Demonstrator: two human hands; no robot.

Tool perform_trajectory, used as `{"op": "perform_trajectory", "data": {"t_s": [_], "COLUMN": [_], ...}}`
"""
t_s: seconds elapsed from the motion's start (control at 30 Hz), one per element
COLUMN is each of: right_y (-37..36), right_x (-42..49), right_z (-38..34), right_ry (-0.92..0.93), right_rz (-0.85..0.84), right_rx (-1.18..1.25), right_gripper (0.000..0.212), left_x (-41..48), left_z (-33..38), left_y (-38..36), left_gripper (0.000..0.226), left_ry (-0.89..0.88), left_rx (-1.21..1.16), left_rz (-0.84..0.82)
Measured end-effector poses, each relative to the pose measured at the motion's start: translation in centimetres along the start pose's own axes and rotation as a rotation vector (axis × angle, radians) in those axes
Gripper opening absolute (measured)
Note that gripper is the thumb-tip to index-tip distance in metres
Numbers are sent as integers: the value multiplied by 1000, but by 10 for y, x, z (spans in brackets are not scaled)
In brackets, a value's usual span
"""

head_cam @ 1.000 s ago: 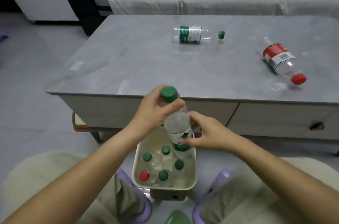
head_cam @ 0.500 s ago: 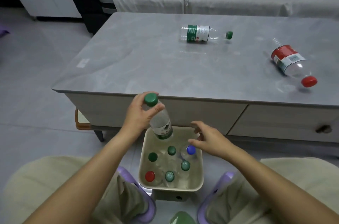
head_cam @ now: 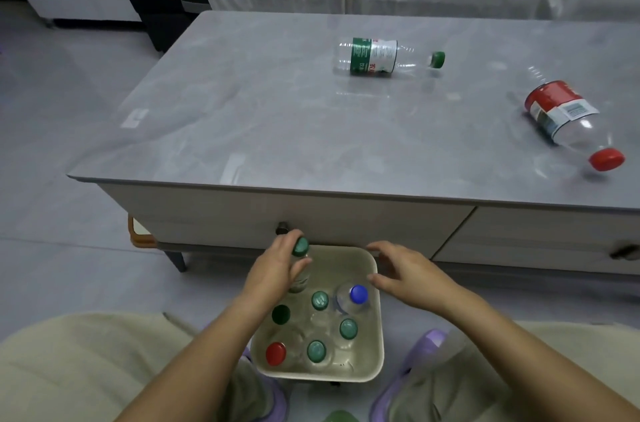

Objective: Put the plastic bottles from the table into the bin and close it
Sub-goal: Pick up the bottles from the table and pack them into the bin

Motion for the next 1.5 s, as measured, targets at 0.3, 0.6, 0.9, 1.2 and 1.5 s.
{"op": "perform_trajectory", "data": {"t_s": [0.3,0.6,0.9,1.2,1.5], "right_y": [1,41,230,258,208], "right_x": [19,-22,-130,-102,-102], "right_z": [13,28,115,144,-37], "right_ry": [-42,-76,-494,-476,229], "right_rz": [-27,102,1242,877,620], "right_rx": [-91,-103,4,81,152], "right_gripper": [56,56,46,51,12], "left_x": [33,30,7,15,7], "left_z": [-9,8,-3,15,28], "left_y": [-37,-63,-7,10,-17], "left_gripper": [46,52,68,63,42], "left_ry": [95,187,135,113,4], "left_rx": [370,185,121,61,480], "left_rz": [-126,-254,-132,-38,-424]}}
Point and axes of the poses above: each hand's wrist, its own x-axis towards the middle knuckle, its own y-axis out of the back of the hand, z = x × y, the point moved 6 cm from there along x, towards the middle knuckle, and after that the axes turned 11 degrees about -z, right-handed, at the moved point
